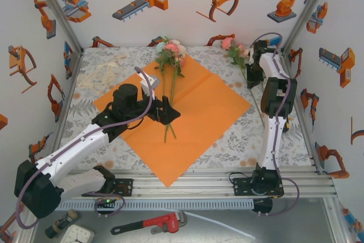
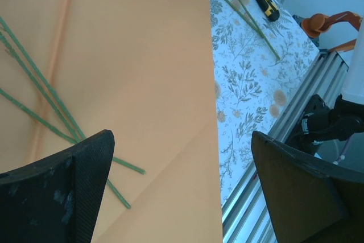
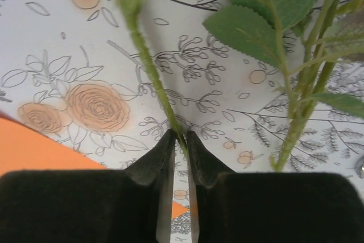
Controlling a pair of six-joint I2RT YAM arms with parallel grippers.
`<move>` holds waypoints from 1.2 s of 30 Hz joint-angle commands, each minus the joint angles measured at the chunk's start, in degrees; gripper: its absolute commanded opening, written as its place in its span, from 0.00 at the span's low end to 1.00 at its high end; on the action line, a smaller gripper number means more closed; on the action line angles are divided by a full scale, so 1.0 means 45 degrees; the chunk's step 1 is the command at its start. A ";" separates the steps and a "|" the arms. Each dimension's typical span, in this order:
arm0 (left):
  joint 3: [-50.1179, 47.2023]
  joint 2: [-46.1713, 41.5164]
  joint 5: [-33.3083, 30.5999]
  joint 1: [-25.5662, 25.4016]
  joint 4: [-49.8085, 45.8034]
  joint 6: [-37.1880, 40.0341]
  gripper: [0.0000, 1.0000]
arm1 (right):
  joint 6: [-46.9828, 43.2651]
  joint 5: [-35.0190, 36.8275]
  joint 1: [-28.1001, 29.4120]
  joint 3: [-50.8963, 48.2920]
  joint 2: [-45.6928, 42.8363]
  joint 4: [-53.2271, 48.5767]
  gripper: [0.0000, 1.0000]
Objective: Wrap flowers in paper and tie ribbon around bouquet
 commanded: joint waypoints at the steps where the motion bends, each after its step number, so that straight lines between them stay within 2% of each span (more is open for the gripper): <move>1: 0.0215 -0.0107 -0.0454 -0.0045 -0.0106 0.0148 0.97 | 0.0094 -0.1964 0.0061 -0.0472 -0.0548 0.0014 0.13; 6: 0.0180 -0.0327 -0.0693 -0.0054 -0.0414 0.0346 0.97 | 0.0454 -0.2418 0.0443 -0.0945 -0.1931 0.0640 0.06; 10: 0.0140 -0.0730 -0.0022 -0.0051 -0.0606 0.0989 0.97 | 0.0944 -0.2691 0.0833 -0.1496 -0.3319 0.1252 0.00; 15: 0.0022 -0.1327 0.0730 -0.0047 -0.0434 0.1161 0.97 | 0.1661 -0.2548 0.1558 -0.2381 -0.5131 0.2365 0.00; 19: 0.0080 -0.1555 -0.0332 -0.0082 -0.0798 0.1078 0.97 | 0.2526 -0.1563 0.2567 -0.2801 -0.6226 0.3315 0.00; 21: 0.0101 -0.1611 -0.1036 -0.0071 -0.1042 0.1008 0.97 | 0.3621 -0.1800 0.2996 -0.3159 -0.6565 0.4110 0.00; 23: 0.0035 -0.1691 -0.1315 -0.0073 -0.1064 0.0986 0.97 | 0.4797 -0.2438 0.3452 -0.3232 -0.6494 0.4667 0.00; 29: -0.0007 -0.1974 -0.1463 -0.0053 -0.1213 0.0720 0.97 | 0.7216 -0.2842 0.5171 -0.2689 -0.4801 0.5892 0.00; 36: -0.0080 -0.2158 -0.1698 -0.0071 -0.1520 0.0609 0.97 | 0.7381 -0.2777 0.6671 -0.0501 -0.1686 0.5473 0.00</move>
